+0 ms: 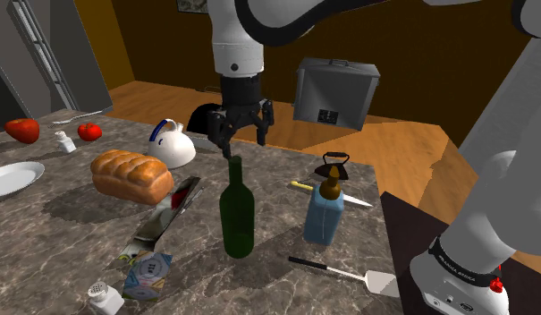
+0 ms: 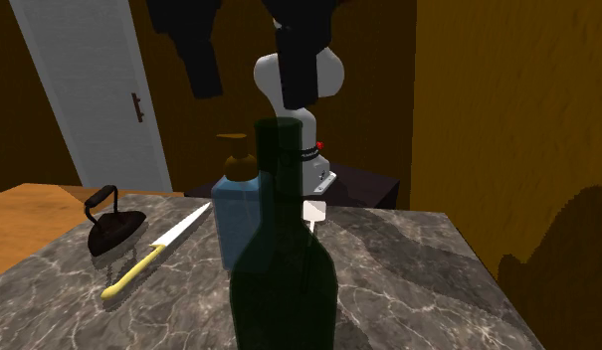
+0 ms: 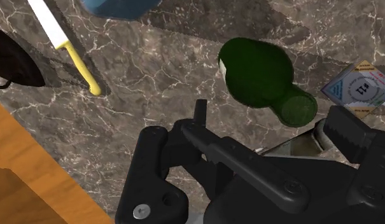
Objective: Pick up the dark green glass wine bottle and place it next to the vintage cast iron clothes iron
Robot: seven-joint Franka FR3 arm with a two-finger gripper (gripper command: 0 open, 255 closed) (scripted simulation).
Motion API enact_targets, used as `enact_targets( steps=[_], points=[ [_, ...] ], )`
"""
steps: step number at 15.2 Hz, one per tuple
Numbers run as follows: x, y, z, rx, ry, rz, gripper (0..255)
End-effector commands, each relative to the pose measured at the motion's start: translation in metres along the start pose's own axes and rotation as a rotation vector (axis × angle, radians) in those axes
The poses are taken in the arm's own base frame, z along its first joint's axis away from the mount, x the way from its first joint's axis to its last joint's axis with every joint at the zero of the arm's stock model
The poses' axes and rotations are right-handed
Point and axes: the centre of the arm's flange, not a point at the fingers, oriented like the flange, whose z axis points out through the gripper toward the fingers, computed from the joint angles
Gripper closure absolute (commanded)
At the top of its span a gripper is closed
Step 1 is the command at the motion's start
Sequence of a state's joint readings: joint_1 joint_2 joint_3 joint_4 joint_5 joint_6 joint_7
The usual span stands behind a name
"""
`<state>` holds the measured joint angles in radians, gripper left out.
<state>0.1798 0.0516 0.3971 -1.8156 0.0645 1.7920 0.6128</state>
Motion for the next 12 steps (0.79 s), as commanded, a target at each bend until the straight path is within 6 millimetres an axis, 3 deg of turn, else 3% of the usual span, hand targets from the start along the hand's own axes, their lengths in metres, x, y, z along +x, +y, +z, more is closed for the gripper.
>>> enact_targets(
  steps=[1,9,12],
  points=[
    [0.015,-0.024,0.002,0.012,-0.001,-0.001,0],
    [0.014,-0.024,0.042,0.012,-0.001,-0.001,0],
    [0.014,-0.024,0.042,0.012,-0.001,-0.001,0]
  ],
)
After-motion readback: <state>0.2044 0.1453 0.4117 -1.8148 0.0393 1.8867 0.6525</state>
